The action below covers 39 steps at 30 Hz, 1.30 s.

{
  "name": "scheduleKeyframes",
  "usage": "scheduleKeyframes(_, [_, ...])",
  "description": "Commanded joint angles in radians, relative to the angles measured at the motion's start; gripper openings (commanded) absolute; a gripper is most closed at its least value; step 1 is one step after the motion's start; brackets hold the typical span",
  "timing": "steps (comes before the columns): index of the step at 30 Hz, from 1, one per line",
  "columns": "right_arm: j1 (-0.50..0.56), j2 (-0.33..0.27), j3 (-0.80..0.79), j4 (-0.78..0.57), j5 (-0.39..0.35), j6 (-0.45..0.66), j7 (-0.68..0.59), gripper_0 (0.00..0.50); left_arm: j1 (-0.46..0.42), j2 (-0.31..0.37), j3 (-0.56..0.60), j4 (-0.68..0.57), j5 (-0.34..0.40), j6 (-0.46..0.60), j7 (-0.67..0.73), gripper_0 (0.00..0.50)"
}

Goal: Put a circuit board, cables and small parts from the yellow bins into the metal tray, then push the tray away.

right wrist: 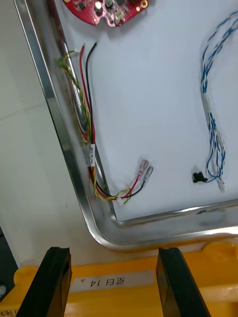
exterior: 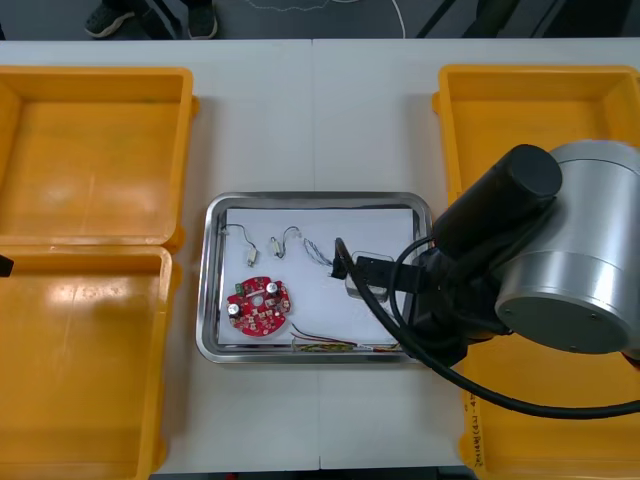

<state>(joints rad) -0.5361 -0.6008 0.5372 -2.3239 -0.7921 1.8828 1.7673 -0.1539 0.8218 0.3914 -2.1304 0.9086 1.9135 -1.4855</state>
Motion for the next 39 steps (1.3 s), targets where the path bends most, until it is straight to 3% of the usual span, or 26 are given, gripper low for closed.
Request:
scheduleKeyframes(1, [-0.094,0.065,0.087,0.029,0.044,-0.008,0.067,0.5,0.022,0.046,0.034,-0.031,-0.004,0.006,0.12,0.5])
scheduleKeyframes(19, [-0.209,0.17,0.323,0.189,0.2,-0.103,0.133,0.5,0.033,0.048,0.041,-0.031,-0.005,0.006,0.12,0.5])
scheduleKeyframes(39, [-0.225,0.234,0.484,0.285,0.266,-0.176,0.129,0.5,0.033,0.048,0.041,-0.031,-0.005,0.006,0.12,0.5])
